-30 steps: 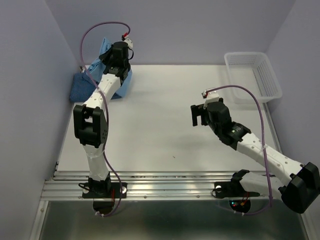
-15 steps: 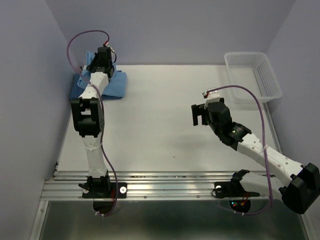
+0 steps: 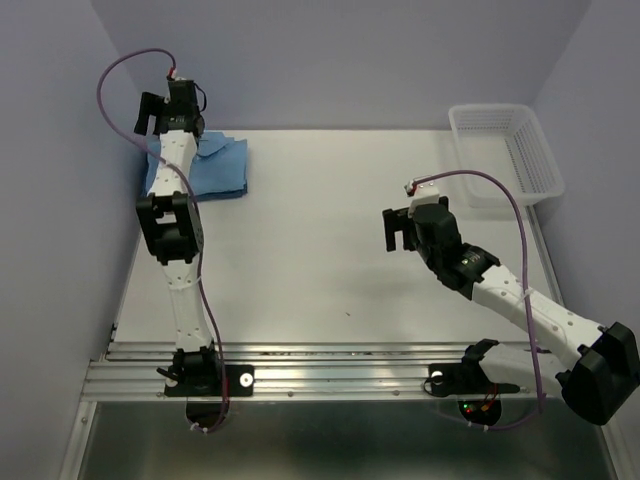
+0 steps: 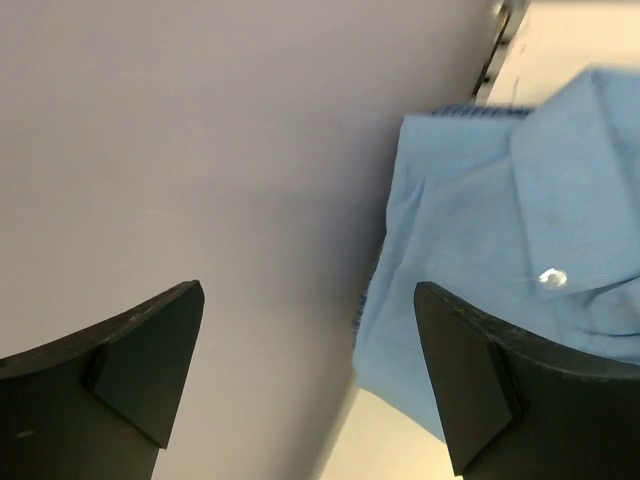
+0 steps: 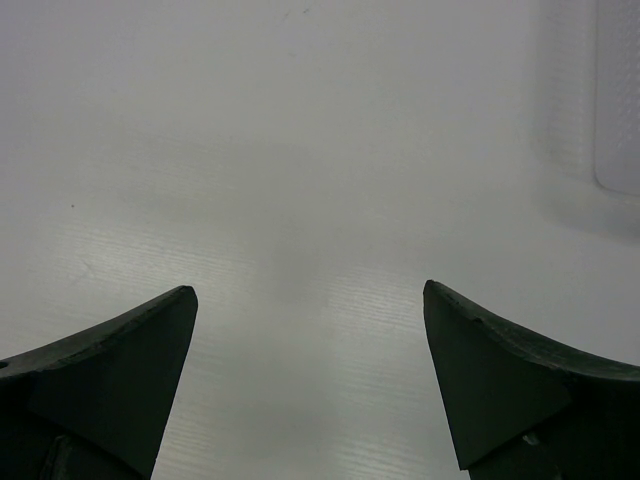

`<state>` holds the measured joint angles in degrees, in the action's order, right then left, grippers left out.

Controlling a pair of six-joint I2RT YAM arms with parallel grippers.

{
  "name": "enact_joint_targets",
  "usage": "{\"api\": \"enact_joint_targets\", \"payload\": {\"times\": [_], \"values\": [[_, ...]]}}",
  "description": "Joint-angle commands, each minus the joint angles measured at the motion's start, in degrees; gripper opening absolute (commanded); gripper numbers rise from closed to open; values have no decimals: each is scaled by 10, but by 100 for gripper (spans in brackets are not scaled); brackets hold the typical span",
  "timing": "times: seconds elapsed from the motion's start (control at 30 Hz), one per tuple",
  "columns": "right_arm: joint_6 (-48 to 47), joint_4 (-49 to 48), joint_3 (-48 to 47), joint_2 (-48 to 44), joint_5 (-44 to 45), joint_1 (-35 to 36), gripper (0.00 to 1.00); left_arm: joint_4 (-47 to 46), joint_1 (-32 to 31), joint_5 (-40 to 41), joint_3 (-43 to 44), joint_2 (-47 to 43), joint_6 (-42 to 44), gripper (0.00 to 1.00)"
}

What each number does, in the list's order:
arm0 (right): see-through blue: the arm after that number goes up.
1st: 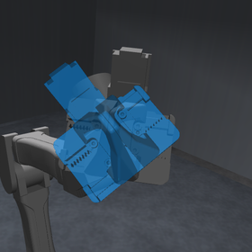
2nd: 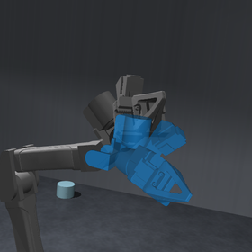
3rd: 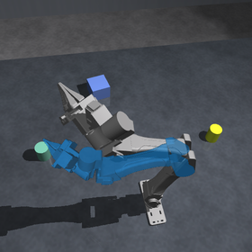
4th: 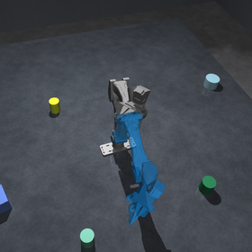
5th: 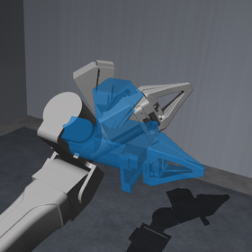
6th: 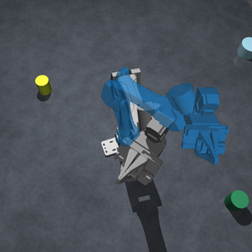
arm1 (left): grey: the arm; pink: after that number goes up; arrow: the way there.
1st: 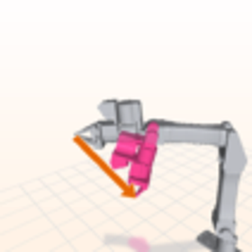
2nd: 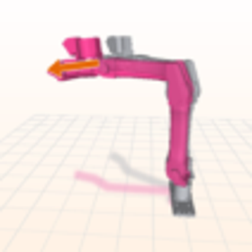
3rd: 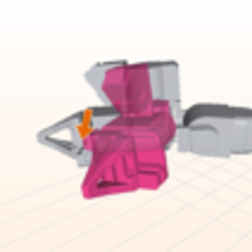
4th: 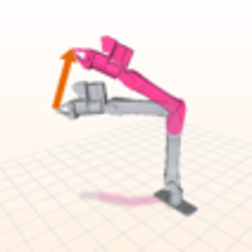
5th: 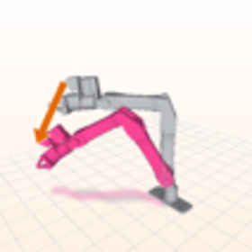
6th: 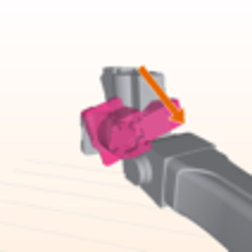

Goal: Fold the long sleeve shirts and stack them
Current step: Neatly place the folded shirt to the corner

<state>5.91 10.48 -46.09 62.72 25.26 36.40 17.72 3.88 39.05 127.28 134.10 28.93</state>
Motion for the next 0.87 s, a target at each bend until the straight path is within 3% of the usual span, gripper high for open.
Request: {"api": "enact_joint_targets", "payload": {"times": [0.0,0.03,0.07,0.13,0.17,0.2,0.23,0.27,0.3,0.37,0.57,0.83], "values": [[35,-11,-23,-2,42,-2,100,181,-11,-32,143,-120,-205,99],[44,-13,-21,-1,50,-2,100,201,-11,-67,140,-152,-255,99],[62,-16,-19,3,67,-2,100,173,-10,-137,60,-243,-341,99],[87,-16,-16,7,88,-2,100,103,-11,-219,-86,-346,-415,99],[104,-15,-12,9,96,-2,100,60,-13,-324,-246,-398,-440,99],[110,-16,-10,9,102,-2,100,5,-19,-359,-329,-445,-481,99],[113,-15,-10,5,100,-2,100,-80,-31,-377,-396,-528,-496,99],[120,-16,-7,-1,96,-2,100,-111,-42,-356,-512,-565,-511,99],[126,-28,-2,-9,95,-2,100,-148,-87,-334,-561,-620,-538,99],[139,-60,30,-38,98,-2,100,-146,-123,-300,-647,-667,-553,99],[175,-98,80,-82,69,-2,100,-95,-144,-259,-752,-730,-581,99],[184,-124,101,-87,85,-2,100,-108,-144,-249,-740,-748,-586,99]]}}
